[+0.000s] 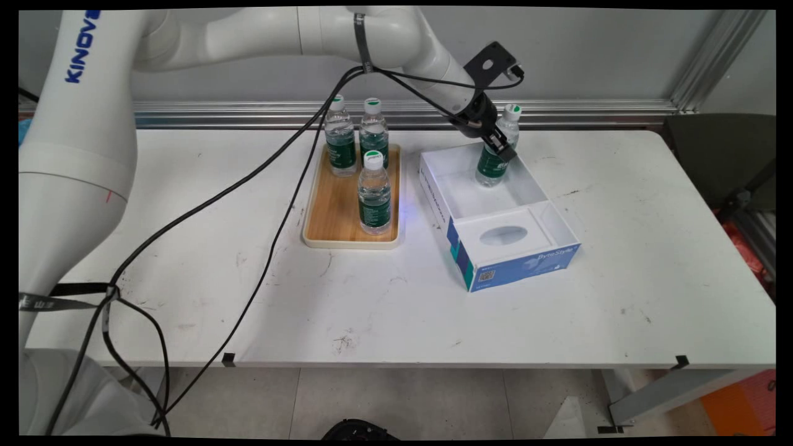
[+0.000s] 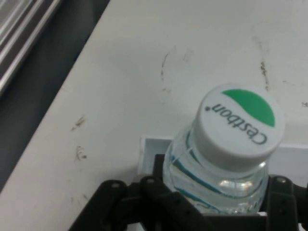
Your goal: Place the picked object on the tray
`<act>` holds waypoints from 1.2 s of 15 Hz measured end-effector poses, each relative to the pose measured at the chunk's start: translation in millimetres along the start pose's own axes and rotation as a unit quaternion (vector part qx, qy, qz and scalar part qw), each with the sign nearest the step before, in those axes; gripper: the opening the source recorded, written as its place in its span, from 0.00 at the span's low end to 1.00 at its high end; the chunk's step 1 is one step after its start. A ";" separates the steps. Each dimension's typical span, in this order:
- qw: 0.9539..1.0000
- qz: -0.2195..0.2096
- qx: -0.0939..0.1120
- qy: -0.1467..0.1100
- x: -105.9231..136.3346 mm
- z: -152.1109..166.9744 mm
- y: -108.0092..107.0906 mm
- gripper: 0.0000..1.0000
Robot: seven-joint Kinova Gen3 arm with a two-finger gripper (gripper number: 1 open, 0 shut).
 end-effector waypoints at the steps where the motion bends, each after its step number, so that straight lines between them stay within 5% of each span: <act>1: 1.000 0.000 0.002 0.002 0.9 -3.5 0.2 0.00; 11: 0.999 -0.008 0.009 0.041 30.4 -113.5 15.9 0.00; 18: 0.999 -0.008 0.020 0.043 14.7 -221.3 14.3 0.00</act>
